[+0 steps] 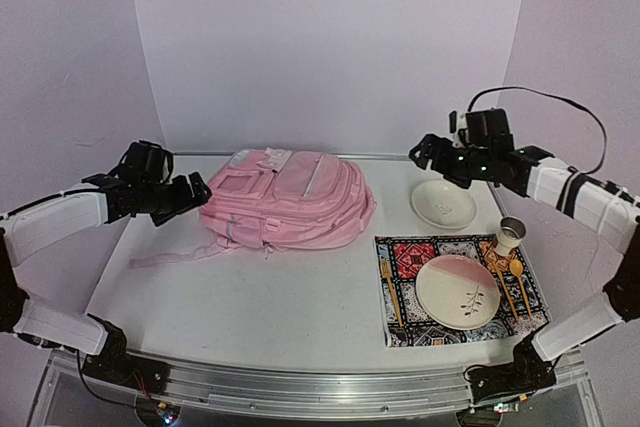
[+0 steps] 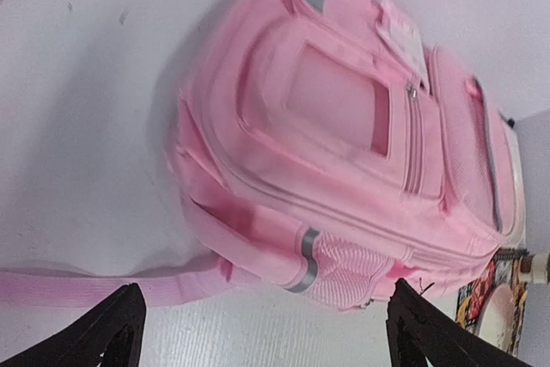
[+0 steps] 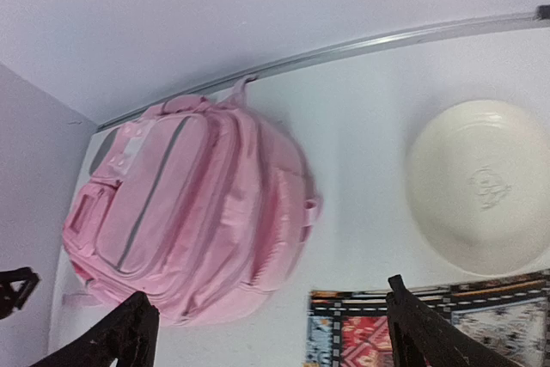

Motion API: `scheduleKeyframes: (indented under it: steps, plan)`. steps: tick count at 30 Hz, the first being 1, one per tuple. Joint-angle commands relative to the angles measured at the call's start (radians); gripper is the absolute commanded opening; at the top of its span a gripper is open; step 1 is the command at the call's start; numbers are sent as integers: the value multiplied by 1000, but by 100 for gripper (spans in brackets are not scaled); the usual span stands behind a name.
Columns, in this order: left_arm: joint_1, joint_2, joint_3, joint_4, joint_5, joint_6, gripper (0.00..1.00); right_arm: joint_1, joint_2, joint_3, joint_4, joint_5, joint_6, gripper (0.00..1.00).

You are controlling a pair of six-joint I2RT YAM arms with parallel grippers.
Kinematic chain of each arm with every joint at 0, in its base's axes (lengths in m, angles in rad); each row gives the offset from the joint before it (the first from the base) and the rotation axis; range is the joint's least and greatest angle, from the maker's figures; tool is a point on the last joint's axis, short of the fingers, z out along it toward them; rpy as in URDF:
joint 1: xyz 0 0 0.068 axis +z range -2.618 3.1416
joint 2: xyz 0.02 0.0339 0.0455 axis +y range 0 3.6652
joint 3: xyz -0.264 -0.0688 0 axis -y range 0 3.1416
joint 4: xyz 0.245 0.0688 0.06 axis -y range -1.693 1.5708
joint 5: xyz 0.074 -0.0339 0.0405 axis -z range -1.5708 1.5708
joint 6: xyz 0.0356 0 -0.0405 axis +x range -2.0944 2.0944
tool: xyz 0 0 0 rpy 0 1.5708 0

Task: Pack the student bag
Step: Reset both arms

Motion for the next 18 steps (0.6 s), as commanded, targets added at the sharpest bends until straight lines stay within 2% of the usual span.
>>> scheduleKeyframes:
  steps: [1, 7, 11, 18]
  plan:
    - [58, -153, 33, -72, -55, 62, 100, -22, -199, -41, -152, 253, -128, 95]
    - [62, -354, 89, -164, -198, 115, 99, -22, -476, -131, -181, 483, -201, 98]
    - [60, -498, 103, -166, -242, 152, 100, -22, -647, -170, -182, 574, -225, 98]
    - [61, -656, 117, -166, -316, 198, 99, -23, -777, -190, -169, 652, -295, 98]
